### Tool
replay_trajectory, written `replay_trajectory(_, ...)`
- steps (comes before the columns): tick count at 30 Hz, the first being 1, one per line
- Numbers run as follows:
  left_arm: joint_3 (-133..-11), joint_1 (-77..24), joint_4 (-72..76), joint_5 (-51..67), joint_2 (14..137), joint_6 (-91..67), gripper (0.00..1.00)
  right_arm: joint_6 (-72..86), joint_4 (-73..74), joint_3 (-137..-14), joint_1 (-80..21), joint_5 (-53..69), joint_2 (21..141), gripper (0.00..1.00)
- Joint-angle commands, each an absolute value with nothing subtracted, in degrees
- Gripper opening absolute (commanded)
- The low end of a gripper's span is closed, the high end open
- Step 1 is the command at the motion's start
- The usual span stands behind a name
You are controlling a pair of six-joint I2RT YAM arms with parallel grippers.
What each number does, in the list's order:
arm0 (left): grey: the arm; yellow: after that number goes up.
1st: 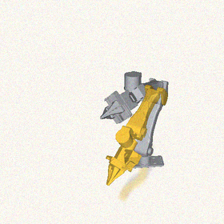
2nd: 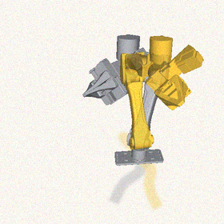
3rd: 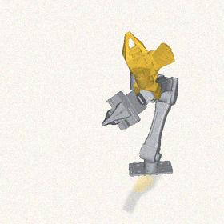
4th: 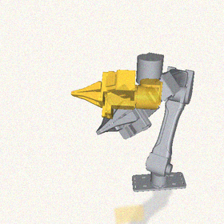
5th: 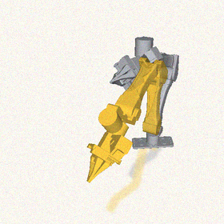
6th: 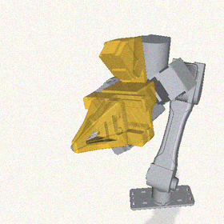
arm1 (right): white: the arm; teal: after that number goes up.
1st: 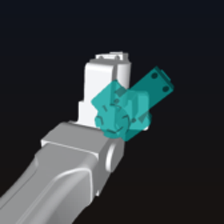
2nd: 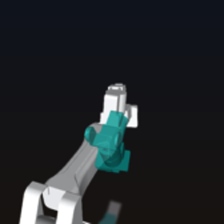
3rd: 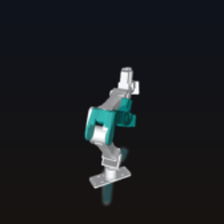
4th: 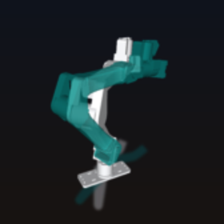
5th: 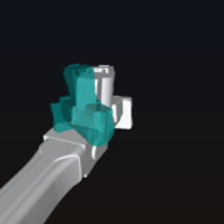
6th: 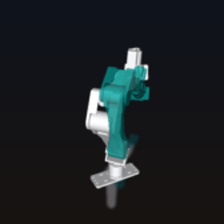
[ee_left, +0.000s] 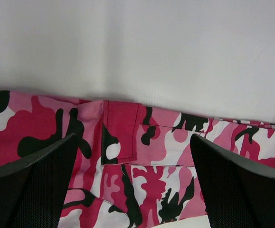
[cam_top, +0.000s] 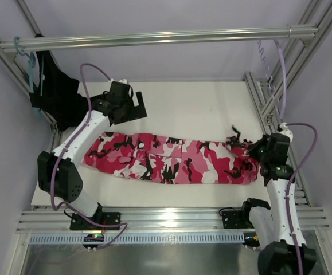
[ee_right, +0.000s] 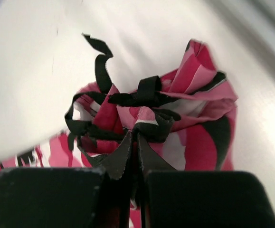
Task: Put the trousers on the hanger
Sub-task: Fold the trousers
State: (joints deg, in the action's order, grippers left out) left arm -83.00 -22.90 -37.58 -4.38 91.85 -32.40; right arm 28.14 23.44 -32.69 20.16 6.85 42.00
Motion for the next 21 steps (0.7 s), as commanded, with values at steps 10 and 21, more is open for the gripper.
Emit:
replay_trajectory(10,-75.07,-20.65,-35.87,5.68,83.68,-33.22,1.0,39.44,16.89,-27.69,-26.7,-14.76,46.05,0.04)
replay_trajectory(21,-68.56,-27.5,-30.77,6.51,82.0,-35.42,1.0,46.75,29.26,-25.23,-43.42,-20.48,47.91,0.18)
